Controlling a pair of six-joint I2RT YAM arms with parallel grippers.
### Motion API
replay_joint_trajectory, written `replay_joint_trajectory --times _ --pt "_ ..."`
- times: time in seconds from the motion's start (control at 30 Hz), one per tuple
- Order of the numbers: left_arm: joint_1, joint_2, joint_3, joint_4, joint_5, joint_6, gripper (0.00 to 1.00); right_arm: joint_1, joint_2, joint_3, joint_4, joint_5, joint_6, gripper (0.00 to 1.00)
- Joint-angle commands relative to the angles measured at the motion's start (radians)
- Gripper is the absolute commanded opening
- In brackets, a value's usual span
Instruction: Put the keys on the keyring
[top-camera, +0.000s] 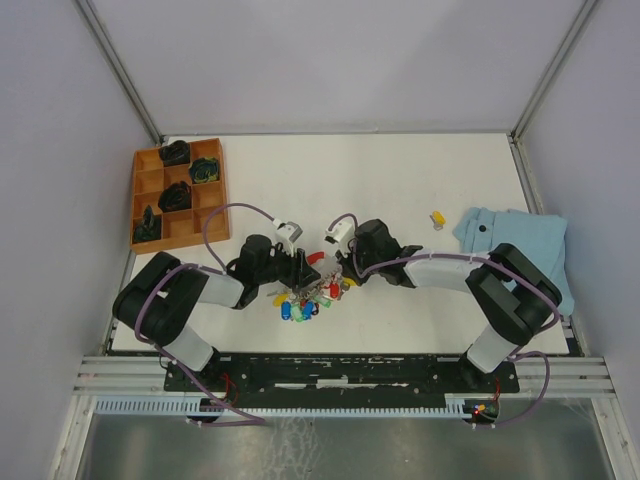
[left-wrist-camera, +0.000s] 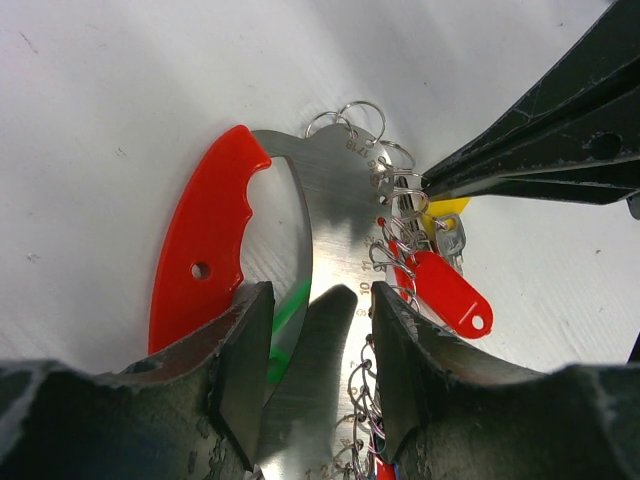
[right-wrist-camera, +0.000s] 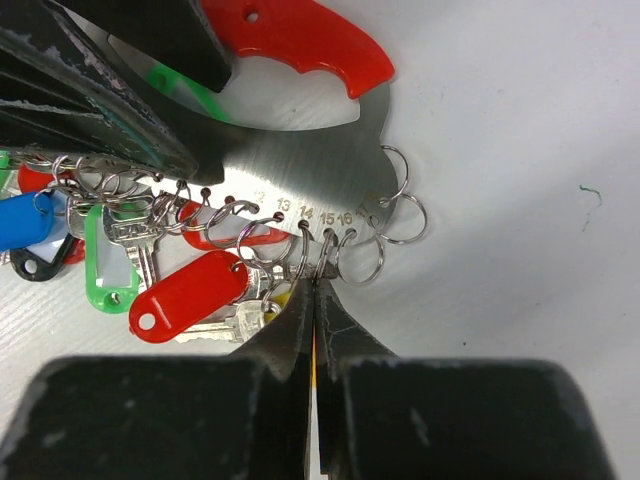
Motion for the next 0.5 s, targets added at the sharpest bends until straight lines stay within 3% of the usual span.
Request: replay_joint_trajectory --times 0.0,0.3,0.47 --pt "-0.005 0.016 0.013 -0.014 0.016 0.035 0.51 0.004 -0.058 -0.004 0.056 0.025 -0.021 0.01" --pt "-0.005 0.014 0.016 -0.024 0.014 0.04 0.51 0.004 -0.073 0.014 0.005 0.073 -0.028 0.01" --pt "-0.004 0.018 0.017 -0.023 0.019 0.04 0.5 0.004 -0.037 0.033 0.009 0.075 -0.018 0.09"
